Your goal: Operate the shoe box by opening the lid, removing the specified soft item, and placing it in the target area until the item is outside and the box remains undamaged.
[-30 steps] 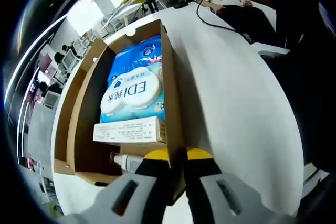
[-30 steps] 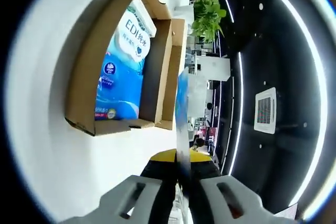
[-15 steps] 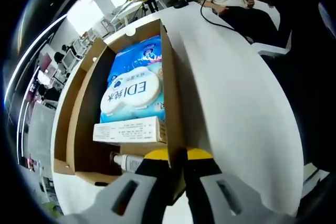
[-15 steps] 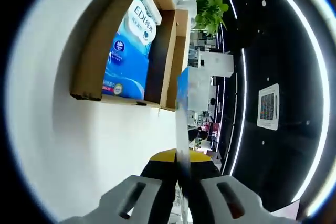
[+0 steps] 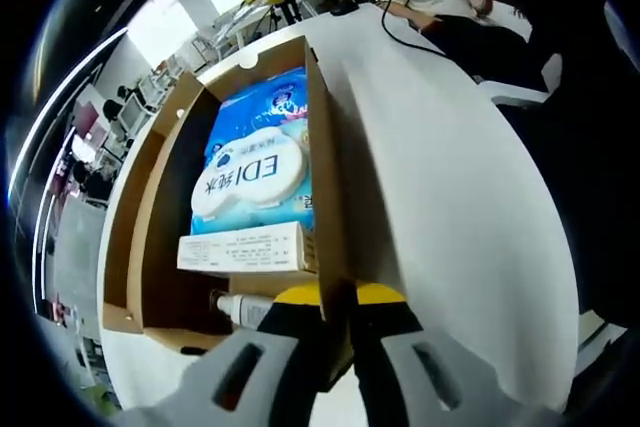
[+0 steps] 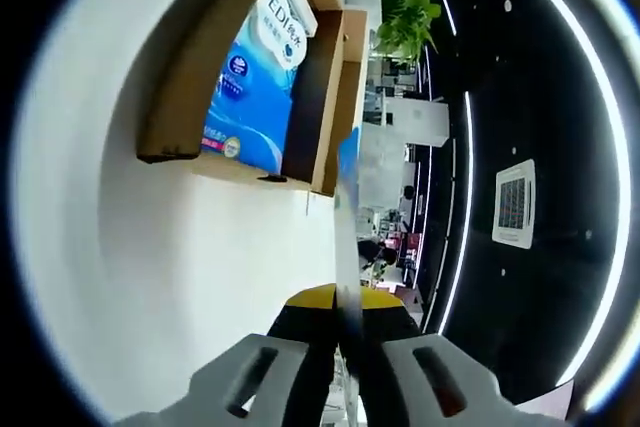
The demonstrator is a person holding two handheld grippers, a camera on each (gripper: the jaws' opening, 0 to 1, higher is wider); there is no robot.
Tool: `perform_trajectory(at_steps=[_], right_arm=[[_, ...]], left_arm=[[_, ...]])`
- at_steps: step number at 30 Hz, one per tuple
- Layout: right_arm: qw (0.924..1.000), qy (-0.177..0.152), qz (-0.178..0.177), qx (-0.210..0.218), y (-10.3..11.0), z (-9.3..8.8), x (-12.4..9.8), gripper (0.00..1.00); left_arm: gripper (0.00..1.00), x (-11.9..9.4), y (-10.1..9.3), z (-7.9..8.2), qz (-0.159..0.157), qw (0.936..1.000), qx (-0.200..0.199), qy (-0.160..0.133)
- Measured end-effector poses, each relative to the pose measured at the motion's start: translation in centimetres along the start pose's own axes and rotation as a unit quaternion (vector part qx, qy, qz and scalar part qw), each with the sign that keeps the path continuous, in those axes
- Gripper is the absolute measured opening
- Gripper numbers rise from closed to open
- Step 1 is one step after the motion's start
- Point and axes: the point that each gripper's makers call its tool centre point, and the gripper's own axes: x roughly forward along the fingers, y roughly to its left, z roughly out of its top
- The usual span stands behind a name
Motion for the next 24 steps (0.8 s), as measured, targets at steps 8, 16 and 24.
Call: perform_trajectory(at_steps=[8, 16, 24], right_arm=[[1.0000, 0.003, 0.006, 0.003, 0.9, -1.3, -0.5, 0.01], [0.9997, 0.006, 0.024, 0.009, 2.5, -3.0, -0.2, 0.01], [0.9994, 0.004, 0.035, 0.005, 3.8, -3.9, 0.6, 0.01]], left_arm=[[0.07, 0.0, 0.0, 0.0, 0.001, 1.0000, -0.001, 0.002], [0.07, 0.1, 0.0, 0.0, 0.000, 1.0000, -0.005, 0.002], [0.07, 0.1, 0.0, 0.0, 0.000, 1.0000, -0.004, 0.002]])
